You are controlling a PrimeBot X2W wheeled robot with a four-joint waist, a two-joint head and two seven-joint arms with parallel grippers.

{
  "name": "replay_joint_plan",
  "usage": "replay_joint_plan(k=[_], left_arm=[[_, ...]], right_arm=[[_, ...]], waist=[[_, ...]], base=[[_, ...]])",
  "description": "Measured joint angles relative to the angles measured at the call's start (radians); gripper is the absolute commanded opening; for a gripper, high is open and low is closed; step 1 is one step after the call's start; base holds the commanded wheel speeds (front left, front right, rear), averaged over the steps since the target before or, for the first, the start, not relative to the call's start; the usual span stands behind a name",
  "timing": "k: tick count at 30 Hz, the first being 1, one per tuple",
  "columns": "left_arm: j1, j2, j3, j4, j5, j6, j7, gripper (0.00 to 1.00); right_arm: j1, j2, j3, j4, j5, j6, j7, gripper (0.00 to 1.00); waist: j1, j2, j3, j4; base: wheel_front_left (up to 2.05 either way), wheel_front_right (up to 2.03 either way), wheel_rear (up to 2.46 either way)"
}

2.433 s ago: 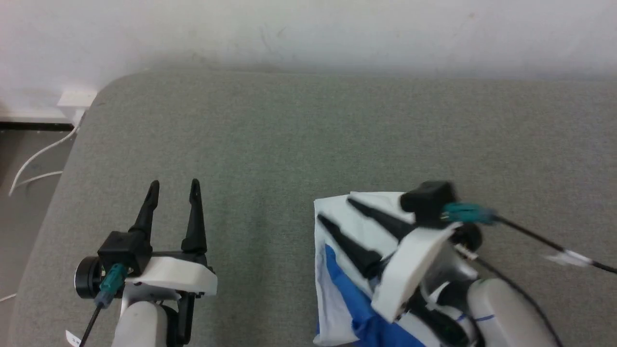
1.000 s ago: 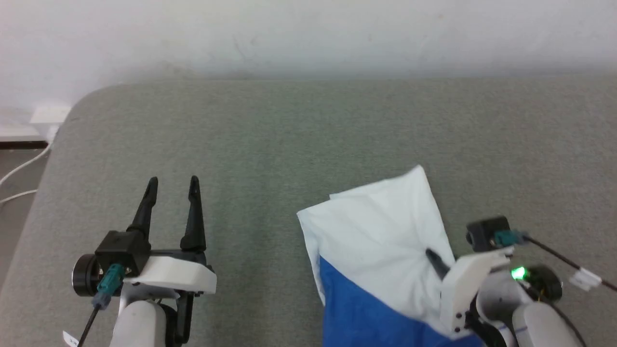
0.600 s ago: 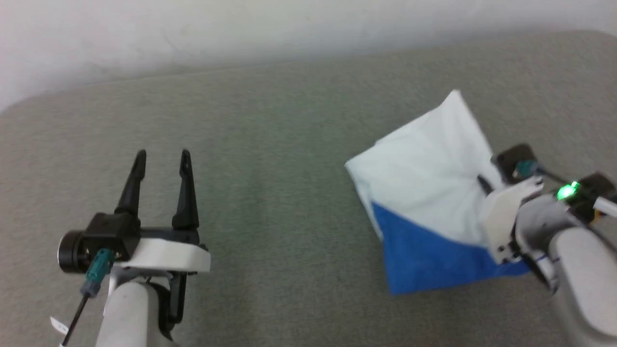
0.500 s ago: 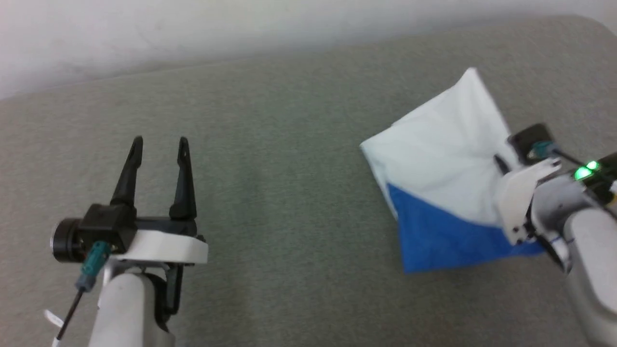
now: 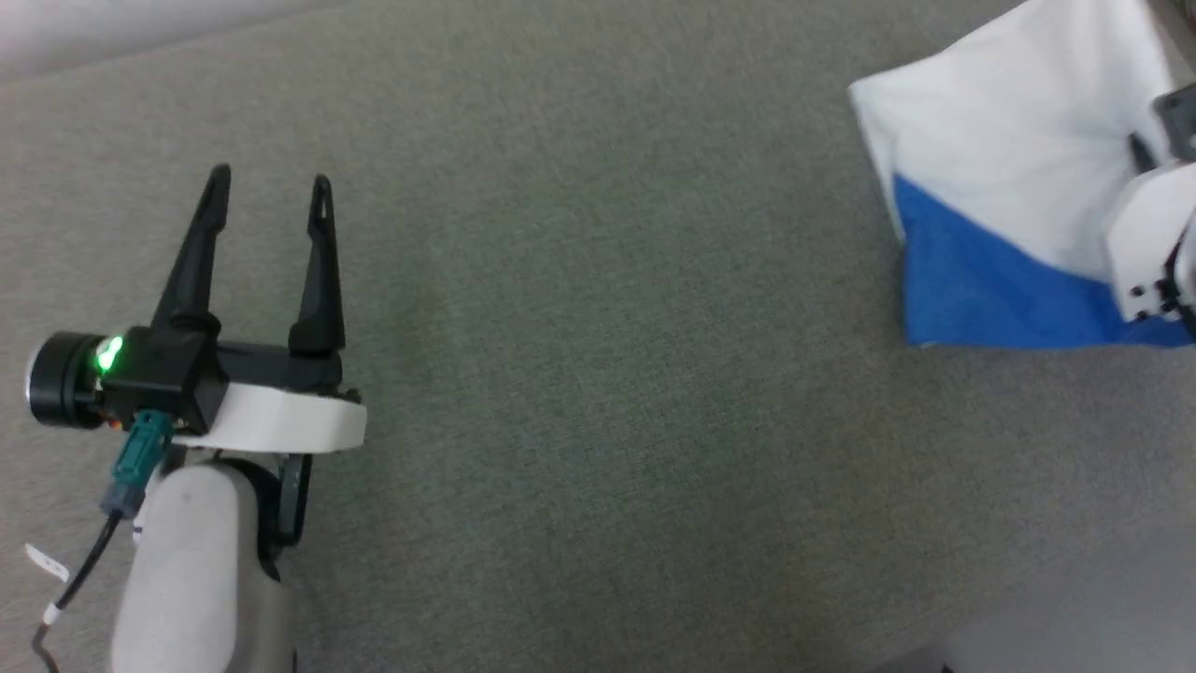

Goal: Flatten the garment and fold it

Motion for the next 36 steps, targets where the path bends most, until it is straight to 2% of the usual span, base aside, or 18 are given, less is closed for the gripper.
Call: replay_joint_plan(k=[5, 9, 19, 20, 21, 26, 30, 36], left_arm=[[-0.041, 0.030, -0.006, -0.010, 0.000, -0.009, 0.010, 1.00], [-0.055, 0.031, -0.019, -0.033, 0.004, -0.009, 0.020, 1.00], [-0.077, 0.050, -0.016, -0.011, 0.005, -0.009, 0.015, 1.00], [-0.077, 0.050, -0.016, -0.007, 0.002, -0.009, 0.012, 1.00], [-0.077, 0.050, -0.016, 0.000, -0.002, -0.008, 0.008, 1.00], [-0.070, 0.036, -0.016, 0.039, -0.022, 0.001, 0.005, 1.00], [-0.033, 0.003, -0.021, 0.065, -0.033, 0.011, -0.001, 1.00], [0.041, -0.042, -0.021, 0.086, -0.065, 0.020, -0.002, 1.00]], right_arm=[[-0.058, -0.011, -0.099, 0.082, -0.077, 0.000, -0.058, 0.00], [-0.091, -0.018, -0.194, 0.127, -0.135, 0.000, -0.105, 0.00], [-0.150, -0.009, -0.354, 0.194, -0.246, 0.000, -0.166, 0.00], [-0.150, -0.006, -0.361, 0.198, -0.253, 0.000, -0.176, 0.46], [-0.151, -0.003, -0.368, 0.205, -0.263, 0.000, -0.182, 1.00], [-0.147, 0.006, -0.401, 0.212, -0.272, 0.000, -0.266, 1.00], [-0.114, 0.013, -0.402, 0.208, -0.242, 0.000, -0.327, 1.00], [0.002, 0.019, -0.371, 0.131, -0.126, 0.000, -0.384, 1.00]], waist=[[0.0000, 0.0000, 0.074, -0.026], [-0.0001, 0.0000, 0.130, -0.031], [-0.0001, 0.0000, 0.195, 0.022], [-0.0001, 0.0000, 0.195, 0.027], [0.0000, 0.0000, 0.192, 0.030], [-0.0001, 0.0000, 0.154, 0.042], [-0.0003, 0.0000, 0.096, 0.049], [-0.0005, 0.0000, -0.019, 0.070]], base=[[0.00, 0.00, 0.00], [0.00, 0.00, 0.00], [0.00, 0.00, 0.00], [0.00, 0.00, 0.00], [0.00, 0.00, 0.00], [0.00, 0.00, 0.00], [0.00, 0.00, 0.00], [0.00, 0.00, 0.00]])
